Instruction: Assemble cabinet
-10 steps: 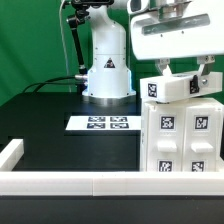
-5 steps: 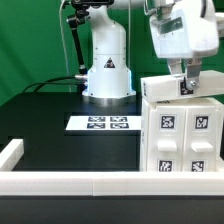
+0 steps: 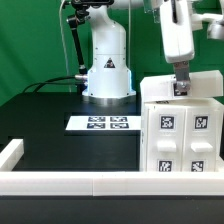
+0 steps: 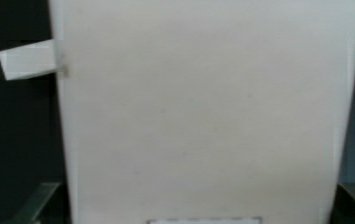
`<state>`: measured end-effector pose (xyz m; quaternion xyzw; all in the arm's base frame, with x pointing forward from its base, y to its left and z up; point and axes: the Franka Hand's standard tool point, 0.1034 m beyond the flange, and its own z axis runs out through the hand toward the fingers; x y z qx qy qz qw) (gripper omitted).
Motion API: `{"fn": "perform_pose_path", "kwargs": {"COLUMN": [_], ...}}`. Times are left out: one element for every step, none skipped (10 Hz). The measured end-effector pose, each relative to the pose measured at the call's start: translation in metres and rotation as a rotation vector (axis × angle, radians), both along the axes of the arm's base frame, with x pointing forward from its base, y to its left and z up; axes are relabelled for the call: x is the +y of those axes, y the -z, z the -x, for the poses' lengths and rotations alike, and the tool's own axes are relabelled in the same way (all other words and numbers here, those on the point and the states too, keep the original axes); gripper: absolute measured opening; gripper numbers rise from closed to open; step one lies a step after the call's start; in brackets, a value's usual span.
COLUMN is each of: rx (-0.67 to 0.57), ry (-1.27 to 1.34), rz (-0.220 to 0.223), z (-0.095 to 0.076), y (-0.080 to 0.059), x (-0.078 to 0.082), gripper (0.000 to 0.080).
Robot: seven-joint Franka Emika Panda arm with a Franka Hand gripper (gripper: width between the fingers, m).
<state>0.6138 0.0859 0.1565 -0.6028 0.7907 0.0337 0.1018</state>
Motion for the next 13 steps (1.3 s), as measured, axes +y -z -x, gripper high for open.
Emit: {"fn": "perform_pose_path", "kwargs": {"rx": [0.004,0.008,0.001,-0.017,-0.030,-0.044,-0.056,-0.066,-0.068,-0.068,-0.072,-0.077,-0.094], "ry": [0.042,0.060,0.028,-0.016,-0.024,-0.040,-0.043,-0.054,-0.076,-0.077,-0.176,-0.328,-0.475], "rz": [-0.012,-0.023,-0.019,-0.035,-0.045,-0.048,-0.060,-0.065,-0.062,-0.062,-0.041,-0.013,0.023], "z": [0.000,0.000,0.000,-0.001,-0.001,-0.002,-0.004,-0.005,-0.004,-0.004,-0.003,-0.005,-0.007], "y": [0.000,0.000,-0.001,-0.006,-0.013,-0.021,-0.026,-0.029,-0.028,-0.027,-0.027,-0.026,-0.028], "x": [0.002,0.005,0.005,0.006,0.007,0.009,0.010,0.011,0.011,0.012,0.012,0.014,0.016], "gripper": [0.0558,0.0645,0.0750,0.0784,0.0784,0.0796,0.0797,0.0797,0.0797,0.0797,0.0797,0.0797,0.0797]}}
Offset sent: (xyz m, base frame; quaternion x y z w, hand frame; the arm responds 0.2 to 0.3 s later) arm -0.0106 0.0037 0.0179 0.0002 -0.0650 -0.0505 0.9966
